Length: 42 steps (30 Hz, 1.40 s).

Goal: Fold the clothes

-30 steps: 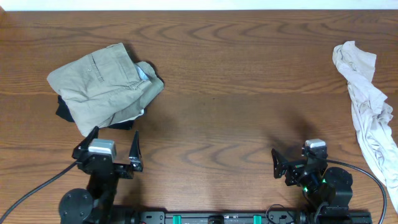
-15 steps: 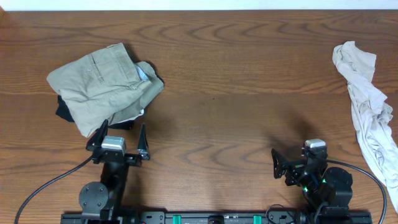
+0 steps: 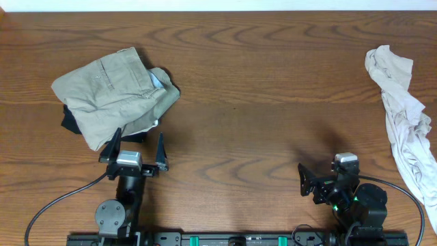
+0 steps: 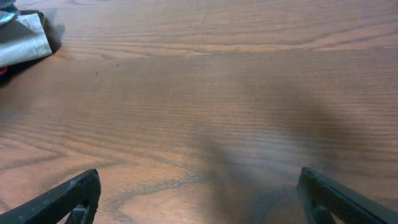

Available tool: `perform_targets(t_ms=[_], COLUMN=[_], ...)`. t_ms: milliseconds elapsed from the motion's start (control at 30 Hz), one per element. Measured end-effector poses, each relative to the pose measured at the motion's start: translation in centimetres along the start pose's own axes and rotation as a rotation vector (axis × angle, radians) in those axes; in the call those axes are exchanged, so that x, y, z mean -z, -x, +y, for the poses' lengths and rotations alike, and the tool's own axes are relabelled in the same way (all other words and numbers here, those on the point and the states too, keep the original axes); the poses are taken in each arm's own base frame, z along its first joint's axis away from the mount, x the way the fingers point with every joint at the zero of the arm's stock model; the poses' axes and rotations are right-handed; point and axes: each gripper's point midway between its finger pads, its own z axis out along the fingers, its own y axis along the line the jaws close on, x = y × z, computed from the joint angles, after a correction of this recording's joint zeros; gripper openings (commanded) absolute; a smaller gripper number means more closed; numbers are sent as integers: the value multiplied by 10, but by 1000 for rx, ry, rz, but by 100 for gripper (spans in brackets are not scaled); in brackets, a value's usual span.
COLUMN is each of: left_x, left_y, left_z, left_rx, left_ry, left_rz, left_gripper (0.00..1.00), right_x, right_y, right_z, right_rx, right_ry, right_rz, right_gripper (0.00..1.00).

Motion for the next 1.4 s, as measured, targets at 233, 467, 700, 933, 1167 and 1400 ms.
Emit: perform_targets(t_ms=[233, 467, 700, 933, 1167, 1400], left_x=[1, 6, 6, 6, 6, 6], left_y=[-24, -54, -57, -57, -57, -57], left_z=[0, 0, 0, 0, 0, 0], left_rx=[4, 10, 11, 11, 11, 11], left_ry=[-1, 4, 5, 5, 5, 5], left_rz=[96, 228, 240, 241, 241, 241], left_gripper=[98, 98, 98, 98, 98, 98], right_x=[0, 0, 0, 0, 0, 0], right_y=[0, 0, 0, 0, 0, 0], right_z=[0, 0, 0, 0, 0, 0], right_rx=[0, 0, 0, 0, 0, 0], right_ry=[0, 0, 0, 0, 0, 0], right_rz=[0, 0, 0, 0, 0, 0], right_gripper=[99, 99, 99, 99, 99, 99])
